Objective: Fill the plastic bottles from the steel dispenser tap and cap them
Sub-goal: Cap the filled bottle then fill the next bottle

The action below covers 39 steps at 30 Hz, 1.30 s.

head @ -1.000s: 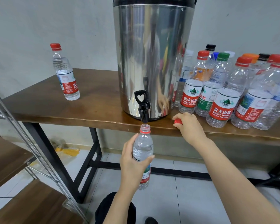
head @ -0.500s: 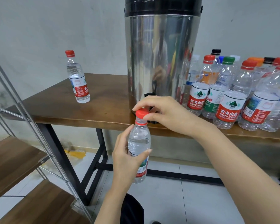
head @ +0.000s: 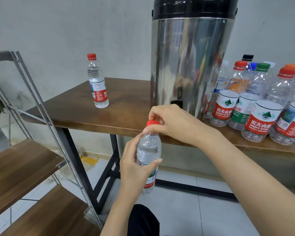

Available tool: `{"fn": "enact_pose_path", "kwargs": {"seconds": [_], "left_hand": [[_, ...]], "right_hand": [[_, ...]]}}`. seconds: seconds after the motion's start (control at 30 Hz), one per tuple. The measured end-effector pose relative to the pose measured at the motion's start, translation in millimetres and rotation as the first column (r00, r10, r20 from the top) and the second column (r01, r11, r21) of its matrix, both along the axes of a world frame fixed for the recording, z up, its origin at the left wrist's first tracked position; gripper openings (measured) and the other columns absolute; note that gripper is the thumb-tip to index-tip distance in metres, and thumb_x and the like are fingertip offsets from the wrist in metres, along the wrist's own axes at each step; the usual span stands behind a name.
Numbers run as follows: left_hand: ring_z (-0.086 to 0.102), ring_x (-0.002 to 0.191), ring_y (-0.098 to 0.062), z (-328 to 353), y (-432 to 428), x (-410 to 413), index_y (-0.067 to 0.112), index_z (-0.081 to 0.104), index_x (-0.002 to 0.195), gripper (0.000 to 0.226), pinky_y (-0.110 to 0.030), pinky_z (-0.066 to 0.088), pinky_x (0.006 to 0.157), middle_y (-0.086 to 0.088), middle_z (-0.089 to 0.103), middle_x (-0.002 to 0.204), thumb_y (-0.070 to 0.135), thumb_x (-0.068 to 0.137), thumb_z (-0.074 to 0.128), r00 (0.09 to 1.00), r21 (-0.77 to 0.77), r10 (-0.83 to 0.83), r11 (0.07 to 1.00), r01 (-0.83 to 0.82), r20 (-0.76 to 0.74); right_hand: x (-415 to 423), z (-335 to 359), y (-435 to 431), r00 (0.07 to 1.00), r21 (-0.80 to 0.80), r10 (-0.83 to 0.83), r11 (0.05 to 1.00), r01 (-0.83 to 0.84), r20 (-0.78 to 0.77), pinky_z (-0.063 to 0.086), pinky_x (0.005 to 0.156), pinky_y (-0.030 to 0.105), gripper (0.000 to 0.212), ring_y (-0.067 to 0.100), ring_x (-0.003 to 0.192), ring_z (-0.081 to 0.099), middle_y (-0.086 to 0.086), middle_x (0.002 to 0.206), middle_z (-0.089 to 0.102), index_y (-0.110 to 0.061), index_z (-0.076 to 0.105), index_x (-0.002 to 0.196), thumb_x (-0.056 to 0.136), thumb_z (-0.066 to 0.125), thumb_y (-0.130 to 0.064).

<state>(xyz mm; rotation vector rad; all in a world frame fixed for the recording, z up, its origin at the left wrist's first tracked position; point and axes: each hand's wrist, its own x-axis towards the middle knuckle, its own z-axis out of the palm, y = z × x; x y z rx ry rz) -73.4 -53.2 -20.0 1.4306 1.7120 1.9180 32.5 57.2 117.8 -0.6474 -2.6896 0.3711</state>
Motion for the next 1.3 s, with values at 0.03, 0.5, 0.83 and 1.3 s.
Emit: {"fn": "enact_pose_path", "kwargs": {"seconds": [0.03, 0.5, 0.83, 1.3], "left_hand": [[0.060, 0.119, -0.017, 0, 0, -2, 0.061, 0.048, 0.124, 0.076, -0.044, 0.055, 0.096, 0.017, 0.058, 0.128, 0.037, 0.062, 0.083, 1.000, 0.003, 0.003, 1.000, -0.003, 0.008], [0.055, 0.126, -0.014, 38, 21, -59, 0.024, 0.050, 0.140, 0.083, -0.049, 0.051, 0.101, 0.007, 0.056, 0.135, 0.014, 0.068, 0.089, 0.993, 0.130, 0.090, 0.986, -0.100, 0.079], [0.053, 0.124, -0.012, 109, 108, -158, 0.028, 0.050, 0.138, 0.078, -0.043, 0.048, 0.105, 0.005, 0.054, 0.136, 0.026, 0.070, 0.088, 0.906, 0.169, 0.422, 0.894, -0.416, -0.004], [0.042, 0.136, -0.018, 23, 103, -160, 0.045, 0.002, 0.154, 0.112, -0.044, 0.050, 0.101, 0.006, 0.023, 0.157, 0.015, 0.080, 0.081, 0.866, -0.062, 0.412, 0.893, -0.445, -0.284]], "right_hand": [[-1, 0, 0, 1.000, -0.031, 0.021, 0.999, -0.021, -0.011, 0.047, 0.076, 0.026, 0.036, 0.002, 0.081, 0.053, -0.017, 0.097, 0.063, -0.028, 0.063, 0.110, 0.087, 0.064, -0.055], [-58, -31, 6, 0.810, -0.007, 0.004, 1.000, -0.010, -0.586, 0.045, 0.103, 0.040, 0.039, 0.014, 0.125, 0.047, -0.001, 0.135, 0.054, -0.016, 0.053, 0.138, 0.101, 0.052, -0.028], [-112, -70, 43, 0.868, -0.053, -0.166, 0.986, 0.161, -0.468, 0.037, 0.101, 0.026, 0.038, 0.015, 0.126, 0.042, -0.003, 0.139, 0.052, -0.018, 0.046, 0.142, 0.105, 0.041, -0.024], [-149, -121, 76, 0.944, 0.193, -0.319, 0.924, 0.329, -0.085, 0.039, 0.100, 0.035, 0.046, 0.022, 0.129, 0.044, -0.004, 0.148, 0.045, -0.024, 0.033, 0.150, 0.106, 0.035, -0.038]]}}
